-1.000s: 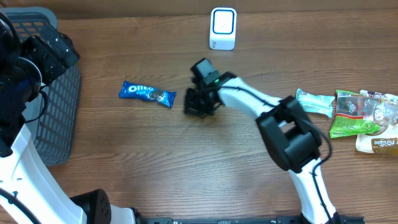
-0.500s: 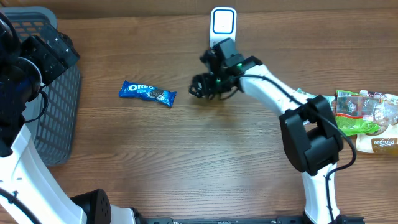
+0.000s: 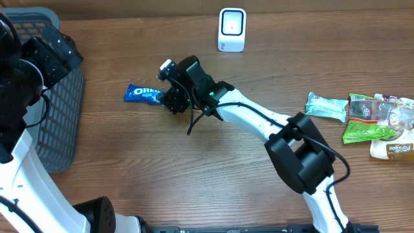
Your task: Scan the item barcode
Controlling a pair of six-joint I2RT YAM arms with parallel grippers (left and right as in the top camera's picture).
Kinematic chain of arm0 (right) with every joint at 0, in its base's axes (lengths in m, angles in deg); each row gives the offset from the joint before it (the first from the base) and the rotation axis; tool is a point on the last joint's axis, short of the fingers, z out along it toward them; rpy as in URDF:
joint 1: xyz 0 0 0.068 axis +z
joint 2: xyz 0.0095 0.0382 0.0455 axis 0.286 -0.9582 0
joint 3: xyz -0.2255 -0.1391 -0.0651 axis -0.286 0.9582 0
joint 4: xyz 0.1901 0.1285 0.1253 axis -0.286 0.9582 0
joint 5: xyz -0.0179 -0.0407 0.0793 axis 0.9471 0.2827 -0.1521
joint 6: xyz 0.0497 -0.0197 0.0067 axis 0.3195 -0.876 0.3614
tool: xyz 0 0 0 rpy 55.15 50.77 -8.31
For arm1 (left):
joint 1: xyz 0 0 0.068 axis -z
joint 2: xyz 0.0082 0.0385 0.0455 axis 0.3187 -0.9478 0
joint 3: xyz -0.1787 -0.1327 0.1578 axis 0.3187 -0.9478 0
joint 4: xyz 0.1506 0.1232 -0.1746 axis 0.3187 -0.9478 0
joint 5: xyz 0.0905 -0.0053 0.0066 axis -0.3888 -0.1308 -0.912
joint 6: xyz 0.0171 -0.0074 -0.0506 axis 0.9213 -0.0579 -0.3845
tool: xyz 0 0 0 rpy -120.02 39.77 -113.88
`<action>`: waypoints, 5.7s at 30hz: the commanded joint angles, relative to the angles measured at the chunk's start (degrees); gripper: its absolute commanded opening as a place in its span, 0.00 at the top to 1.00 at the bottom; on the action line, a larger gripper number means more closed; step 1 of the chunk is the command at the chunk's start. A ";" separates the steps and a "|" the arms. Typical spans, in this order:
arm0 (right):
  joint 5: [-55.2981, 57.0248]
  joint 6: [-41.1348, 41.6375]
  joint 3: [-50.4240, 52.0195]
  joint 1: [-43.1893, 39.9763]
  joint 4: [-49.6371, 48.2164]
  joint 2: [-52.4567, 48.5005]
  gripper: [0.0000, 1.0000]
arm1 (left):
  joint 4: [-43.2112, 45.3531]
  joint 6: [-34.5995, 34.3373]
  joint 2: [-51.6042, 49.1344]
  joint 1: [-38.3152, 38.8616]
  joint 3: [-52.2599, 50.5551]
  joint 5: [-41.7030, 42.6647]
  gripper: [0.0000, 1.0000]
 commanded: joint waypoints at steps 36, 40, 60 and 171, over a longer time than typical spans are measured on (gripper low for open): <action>-54.21 15.52 -3.52 -11.91 44.39 8.50 0.96 | 0.09 0.70 -0.35 -0.20 -0.13 -0.37 0.00; -74.62 16.20 -3.50 -19.58 47.54 8.59 0.96 | 0.09 0.70 -0.35 -0.20 -0.13 -0.37 0.00; -77.53 25.88 -8.48 -35.47 44.41 8.79 0.96 | 0.09 0.70 -0.50 -0.20 -0.13 -0.37 0.00; 32.85 11.37 -9.38 -18.51 -28.46 -11.65 0.96 | 0.09 0.70 -0.50 -0.20 -0.13 -0.37 0.00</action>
